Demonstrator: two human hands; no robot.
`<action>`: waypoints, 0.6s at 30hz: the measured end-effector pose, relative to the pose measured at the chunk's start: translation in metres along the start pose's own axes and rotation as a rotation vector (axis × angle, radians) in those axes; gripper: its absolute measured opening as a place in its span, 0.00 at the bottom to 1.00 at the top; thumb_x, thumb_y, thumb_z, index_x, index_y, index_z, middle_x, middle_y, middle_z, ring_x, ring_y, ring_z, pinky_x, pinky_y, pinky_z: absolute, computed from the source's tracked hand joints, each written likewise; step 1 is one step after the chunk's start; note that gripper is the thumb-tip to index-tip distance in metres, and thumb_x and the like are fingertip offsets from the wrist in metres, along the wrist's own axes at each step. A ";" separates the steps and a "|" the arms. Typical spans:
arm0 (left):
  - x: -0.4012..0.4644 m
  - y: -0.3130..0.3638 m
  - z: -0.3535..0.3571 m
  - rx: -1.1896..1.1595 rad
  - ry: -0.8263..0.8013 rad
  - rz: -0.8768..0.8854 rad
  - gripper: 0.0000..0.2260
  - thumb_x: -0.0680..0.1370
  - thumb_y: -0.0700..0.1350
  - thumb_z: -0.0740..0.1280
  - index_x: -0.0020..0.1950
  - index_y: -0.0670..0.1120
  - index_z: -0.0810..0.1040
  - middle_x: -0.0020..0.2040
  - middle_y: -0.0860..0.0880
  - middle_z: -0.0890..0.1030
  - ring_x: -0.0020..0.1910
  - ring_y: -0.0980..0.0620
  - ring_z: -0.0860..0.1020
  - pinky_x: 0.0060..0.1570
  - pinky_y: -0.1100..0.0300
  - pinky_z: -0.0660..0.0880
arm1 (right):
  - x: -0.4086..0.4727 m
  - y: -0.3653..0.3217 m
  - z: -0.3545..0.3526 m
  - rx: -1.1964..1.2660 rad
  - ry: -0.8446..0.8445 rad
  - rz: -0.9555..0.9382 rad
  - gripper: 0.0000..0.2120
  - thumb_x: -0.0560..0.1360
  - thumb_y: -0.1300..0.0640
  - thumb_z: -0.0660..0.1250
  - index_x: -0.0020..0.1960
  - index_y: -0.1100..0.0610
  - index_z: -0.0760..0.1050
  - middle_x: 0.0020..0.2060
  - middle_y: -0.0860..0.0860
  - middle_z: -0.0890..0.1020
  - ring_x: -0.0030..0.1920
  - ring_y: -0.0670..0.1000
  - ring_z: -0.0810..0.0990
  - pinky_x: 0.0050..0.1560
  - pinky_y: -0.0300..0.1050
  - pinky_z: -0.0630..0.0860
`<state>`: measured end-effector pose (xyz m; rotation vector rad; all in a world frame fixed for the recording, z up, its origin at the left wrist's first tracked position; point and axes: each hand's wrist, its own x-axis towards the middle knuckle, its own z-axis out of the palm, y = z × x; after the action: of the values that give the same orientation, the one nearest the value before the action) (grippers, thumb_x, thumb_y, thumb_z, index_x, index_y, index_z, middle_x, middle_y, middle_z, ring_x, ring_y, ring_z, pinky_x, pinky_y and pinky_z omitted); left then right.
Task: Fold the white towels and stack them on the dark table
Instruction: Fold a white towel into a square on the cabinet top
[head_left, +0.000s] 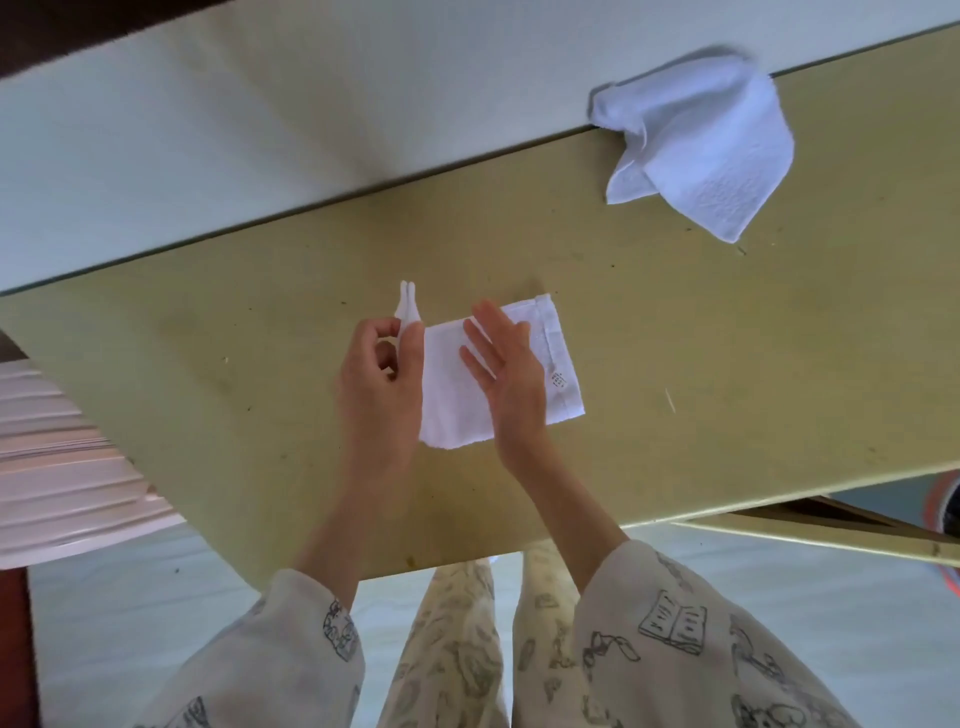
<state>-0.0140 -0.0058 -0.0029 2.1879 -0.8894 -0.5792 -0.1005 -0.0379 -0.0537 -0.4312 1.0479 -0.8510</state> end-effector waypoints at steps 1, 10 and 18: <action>-0.002 0.003 0.004 0.000 -0.011 0.005 0.05 0.78 0.47 0.63 0.44 0.48 0.71 0.30 0.54 0.70 0.29 0.62 0.69 0.30 0.69 0.65 | -0.002 -0.011 -0.011 0.004 0.043 -0.035 0.16 0.82 0.53 0.49 0.60 0.57 0.72 0.59 0.53 0.77 0.59 0.50 0.77 0.63 0.45 0.73; -0.023 0.018 0.071 0.022 -0.243 0.012 0.05 0.79 0.46 0.61 0.47 0.46 0.71 0.26 0.54 0.67 0.25 0.62 0.70 0.25 0.72 0.66 | -0.011 -0.041 -0.074 -0.466 0.253 -0.083 0.14 0.80 0.61 0.54 0.44 0.60 0.77 0.39 0.56 0.82 0.40 0.53 0.81 0.46 0.48 0.78; -0.021 0.018 0.099 0.078 -0.305 -0.010 0.07 0.80 0.46 0.59 0.54 0.44 0.70 0.35 0.50 0.75 0.34 0.53 0.74 0.30 0.64 0.69 | -0.007 -0.039 -0.078 -0.579 0.240 -0.026 0.14 0.79 0.61 0.54 0.42 0.56 0.76 0.39 0.54 0.83 0.43 0.53 0.82 0.51 0.53 0.79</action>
<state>-0.0968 -0.0424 -0.0518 2.2093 -1.0743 -0.9139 -0.1867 -0.0508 -0.0594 -0.8440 1.5181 -0.6201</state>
